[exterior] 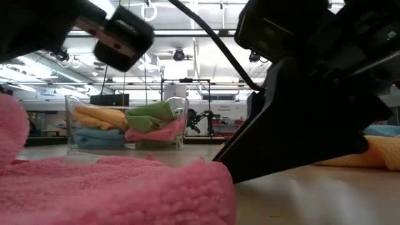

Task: Fold microfiber towels
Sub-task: Fold the pink microfiber towel

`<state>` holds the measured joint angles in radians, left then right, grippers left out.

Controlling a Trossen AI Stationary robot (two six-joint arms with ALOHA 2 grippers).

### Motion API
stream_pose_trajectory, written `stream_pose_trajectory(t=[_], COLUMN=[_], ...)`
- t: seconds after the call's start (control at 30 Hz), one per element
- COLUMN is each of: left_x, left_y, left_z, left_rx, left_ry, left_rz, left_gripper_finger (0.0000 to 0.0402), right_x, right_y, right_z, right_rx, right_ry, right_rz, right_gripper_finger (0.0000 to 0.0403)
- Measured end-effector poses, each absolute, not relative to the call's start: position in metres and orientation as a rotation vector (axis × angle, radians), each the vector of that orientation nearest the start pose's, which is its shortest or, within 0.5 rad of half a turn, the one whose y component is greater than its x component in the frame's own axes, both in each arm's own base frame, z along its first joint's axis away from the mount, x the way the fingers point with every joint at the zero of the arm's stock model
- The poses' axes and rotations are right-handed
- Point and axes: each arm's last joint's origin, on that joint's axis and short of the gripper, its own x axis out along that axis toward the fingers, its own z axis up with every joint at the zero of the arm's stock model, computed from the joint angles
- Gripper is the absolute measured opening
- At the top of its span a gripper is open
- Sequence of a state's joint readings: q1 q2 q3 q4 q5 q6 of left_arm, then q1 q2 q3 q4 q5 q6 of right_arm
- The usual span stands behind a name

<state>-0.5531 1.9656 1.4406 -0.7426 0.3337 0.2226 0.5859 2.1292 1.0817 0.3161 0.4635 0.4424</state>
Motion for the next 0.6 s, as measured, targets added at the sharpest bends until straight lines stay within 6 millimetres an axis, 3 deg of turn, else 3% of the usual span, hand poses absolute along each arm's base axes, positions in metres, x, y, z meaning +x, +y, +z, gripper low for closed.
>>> stream_pose_trajectory(t=[0.2,0.43,0.6], left_x=[0.337,0.348,0.350], left_y=[-0.210,-0.208,-0.207], left_z=[0.187,0.174,0.167], left_rx=[0.385,0.454,0.347], left_ry=[1.113,1.052,1.087], left_rz=[-0.944,-0.980,-1.061], left_gripper_finger=[0.0015,0.0026,0.0016], right_x=[0.348,0.348,0.348], right_y=[0.209,0.209,0.208], right_z=[0.083,0.083,0.082], right_rx=[0.045,0.036,0.036], right_ry=[0.649,0.652,0.662], right_rz=[-0.008,-0.008,-0.014], right_gripper_finger=[0.0164,0.0164,0.0164])
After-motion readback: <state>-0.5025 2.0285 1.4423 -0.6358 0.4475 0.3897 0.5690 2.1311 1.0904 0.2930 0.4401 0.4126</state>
